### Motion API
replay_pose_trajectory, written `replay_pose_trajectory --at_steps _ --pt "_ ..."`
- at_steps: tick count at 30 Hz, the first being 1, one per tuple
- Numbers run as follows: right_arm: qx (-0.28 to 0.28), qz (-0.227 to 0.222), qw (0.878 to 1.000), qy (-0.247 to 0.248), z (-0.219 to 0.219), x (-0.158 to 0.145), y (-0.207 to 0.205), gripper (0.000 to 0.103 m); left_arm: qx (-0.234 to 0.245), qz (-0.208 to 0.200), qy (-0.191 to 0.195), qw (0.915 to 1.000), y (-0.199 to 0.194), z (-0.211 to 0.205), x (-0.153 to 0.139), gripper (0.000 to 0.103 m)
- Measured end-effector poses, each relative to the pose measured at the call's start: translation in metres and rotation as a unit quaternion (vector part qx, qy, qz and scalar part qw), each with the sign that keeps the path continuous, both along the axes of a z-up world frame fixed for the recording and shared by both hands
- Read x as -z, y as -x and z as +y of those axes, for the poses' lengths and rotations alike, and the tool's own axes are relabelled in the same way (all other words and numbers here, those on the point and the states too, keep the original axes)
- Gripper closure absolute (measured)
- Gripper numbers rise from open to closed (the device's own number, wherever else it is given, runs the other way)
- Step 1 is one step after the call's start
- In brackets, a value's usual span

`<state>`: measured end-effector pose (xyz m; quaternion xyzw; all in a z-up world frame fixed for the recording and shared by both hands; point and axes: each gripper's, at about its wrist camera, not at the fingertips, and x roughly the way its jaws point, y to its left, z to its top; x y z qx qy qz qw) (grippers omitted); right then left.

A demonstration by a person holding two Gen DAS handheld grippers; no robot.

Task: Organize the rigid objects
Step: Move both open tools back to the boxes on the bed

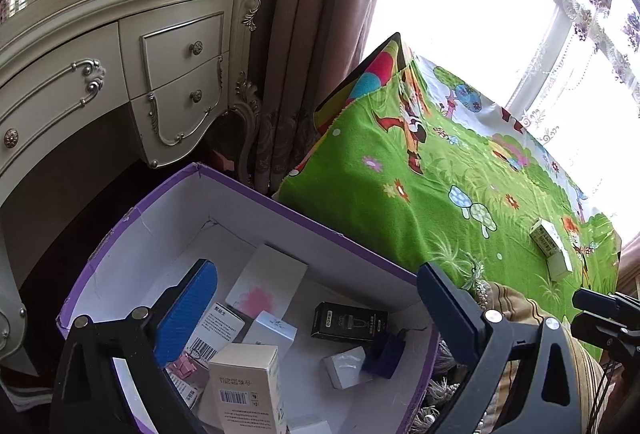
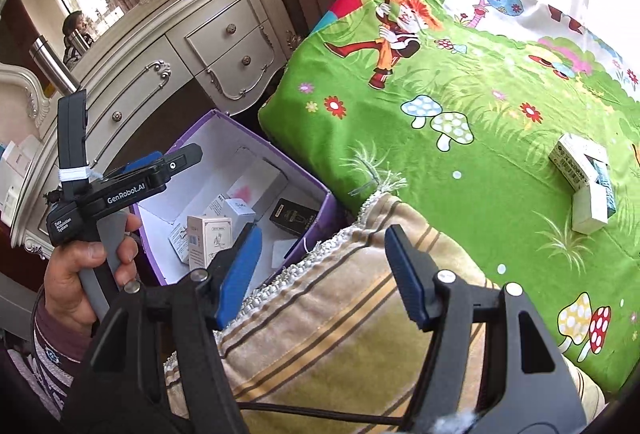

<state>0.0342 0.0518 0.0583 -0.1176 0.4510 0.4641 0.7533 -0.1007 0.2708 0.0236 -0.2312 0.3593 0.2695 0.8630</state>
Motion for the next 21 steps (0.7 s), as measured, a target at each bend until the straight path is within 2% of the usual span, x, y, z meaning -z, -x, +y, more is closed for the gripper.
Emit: replay_pose_trajectory --at_steps 13,21 --pt "0.134 -0.007 0.991 -0.007 -0.094 -0.001 -0.087 0.035 0.087 0.007 -0.006 0.9962 -0.077 -0.064 -0.01 0.002" --pt "0.198 -0.031 0.979 0.021 -0.128 0.01 -0.125 0.035 0.135 0.01 -0.012 0.9908 -0.119 -0.097 -0.018 0.002"
